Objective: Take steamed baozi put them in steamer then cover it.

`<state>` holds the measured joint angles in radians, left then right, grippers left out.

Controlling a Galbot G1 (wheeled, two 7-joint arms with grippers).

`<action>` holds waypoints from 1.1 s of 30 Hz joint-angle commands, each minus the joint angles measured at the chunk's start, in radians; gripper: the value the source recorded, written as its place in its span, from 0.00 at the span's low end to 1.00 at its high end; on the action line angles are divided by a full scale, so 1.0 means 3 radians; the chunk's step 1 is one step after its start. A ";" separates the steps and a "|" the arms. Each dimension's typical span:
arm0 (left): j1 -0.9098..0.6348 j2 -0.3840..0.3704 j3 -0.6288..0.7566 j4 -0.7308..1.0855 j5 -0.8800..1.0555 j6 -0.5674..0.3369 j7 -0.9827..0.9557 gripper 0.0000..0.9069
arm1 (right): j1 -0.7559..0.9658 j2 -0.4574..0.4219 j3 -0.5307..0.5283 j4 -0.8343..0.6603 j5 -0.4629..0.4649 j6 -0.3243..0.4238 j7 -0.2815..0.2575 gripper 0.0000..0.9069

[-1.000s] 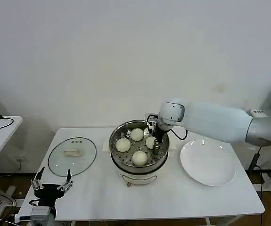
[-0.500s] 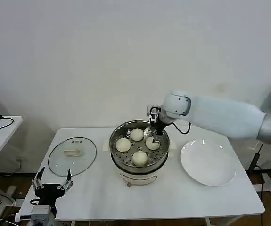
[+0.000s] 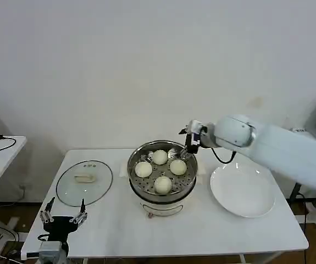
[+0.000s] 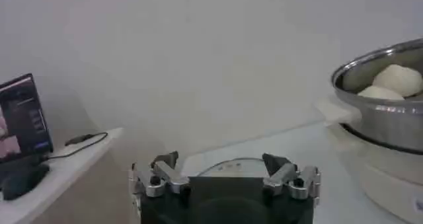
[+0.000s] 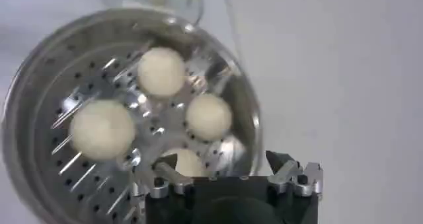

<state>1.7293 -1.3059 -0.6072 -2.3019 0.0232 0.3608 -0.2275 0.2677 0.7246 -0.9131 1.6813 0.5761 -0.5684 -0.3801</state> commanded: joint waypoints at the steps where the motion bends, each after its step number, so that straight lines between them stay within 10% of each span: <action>1: 0.0028 -0.0036 0.0011 0.0045 0.0116 -0.0112 0.0027 1.00 | -0.3152 -0.0295 0.3359 0.0579 -0.0622 0.1013 0.0891 1.00; 12: -0.0025 -0.0019 -0.0061 0.0233 0.0269 -0.0297 0.0000 1.00 | -0.5310 0.1548 0.5725 0.0772 -0.1366 0.1987 0.0518 1.00; 22: -0.0352 0.0381 -0.0004 0.0968 0.1734 -0.0510 0.0062 1.00 | -0.6293 0.2063 0.6266 0.1052 -0.1089 0.2138 0.0262 1.00; 33: -0.1369 0.0853 0.0494 0.2133 0.2888 -0.0649 0.0160 1.00 | -0.6630 0.2204 0.6573 0.1204 -0.0847 0.2232 0.0363 1.00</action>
<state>1.5651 -1.1679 -0.5617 -1.9766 0.5495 0.1989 -0.1961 -1.4635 1.2562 0.9009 1.9759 0.2894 0.0260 -0.2749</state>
